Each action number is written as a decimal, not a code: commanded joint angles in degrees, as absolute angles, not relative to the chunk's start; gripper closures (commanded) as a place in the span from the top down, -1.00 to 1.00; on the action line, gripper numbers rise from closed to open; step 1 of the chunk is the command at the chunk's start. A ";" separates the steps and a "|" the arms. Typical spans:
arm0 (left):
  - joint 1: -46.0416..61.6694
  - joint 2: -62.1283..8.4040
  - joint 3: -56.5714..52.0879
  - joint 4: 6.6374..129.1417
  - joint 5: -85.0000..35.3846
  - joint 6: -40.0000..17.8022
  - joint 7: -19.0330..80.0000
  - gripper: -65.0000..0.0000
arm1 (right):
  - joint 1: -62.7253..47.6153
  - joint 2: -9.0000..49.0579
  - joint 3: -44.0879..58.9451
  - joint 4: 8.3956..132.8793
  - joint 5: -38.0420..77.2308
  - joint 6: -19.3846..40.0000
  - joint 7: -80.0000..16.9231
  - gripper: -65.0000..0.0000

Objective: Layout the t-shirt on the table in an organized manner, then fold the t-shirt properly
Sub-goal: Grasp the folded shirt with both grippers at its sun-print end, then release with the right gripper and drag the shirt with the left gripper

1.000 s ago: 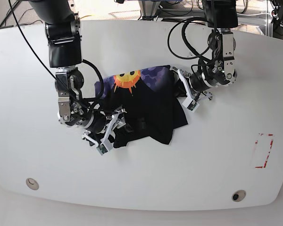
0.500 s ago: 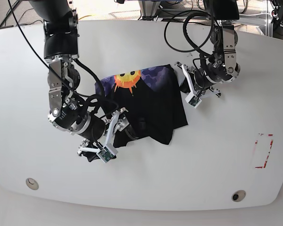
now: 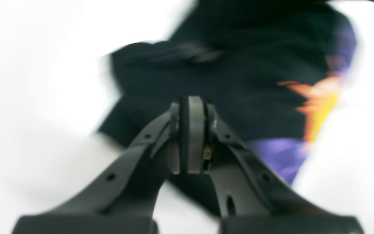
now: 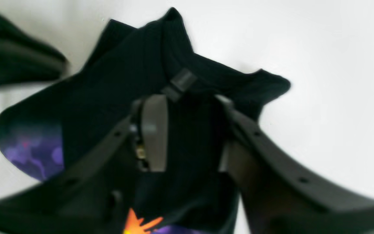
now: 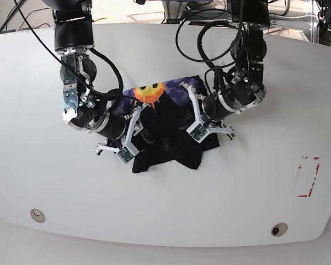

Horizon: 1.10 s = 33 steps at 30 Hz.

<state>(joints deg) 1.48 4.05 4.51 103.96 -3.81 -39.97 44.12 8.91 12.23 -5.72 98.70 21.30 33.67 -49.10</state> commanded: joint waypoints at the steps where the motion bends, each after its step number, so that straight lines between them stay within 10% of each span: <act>1: -0.31 6.73 6.20 103.25 -4.53 -40.00 42.68 -0.94 | 9.54 13.76 -5.41 95.25 22.11 33.80 -44.88 -0.63; 18: 0.04 3.74 6.11 80.75 -4.79 -40.00 40.04 -0.95 | 8.75 14.37 -5.49 76.79 22.29 34.33 -31.87 -0.68; 33: 4.79 -3.12 3.38 88.66 -4.97 -40.00 37.32 -0.95 | 6.55 13.93 -4.79 88.66 22.73 33.80 -37.23 -0.67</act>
<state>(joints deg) 3.95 -1.98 5.10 85.19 -8.47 -41.19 34.39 5.45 13.50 -5.72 82.65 21.96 33.74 -36.51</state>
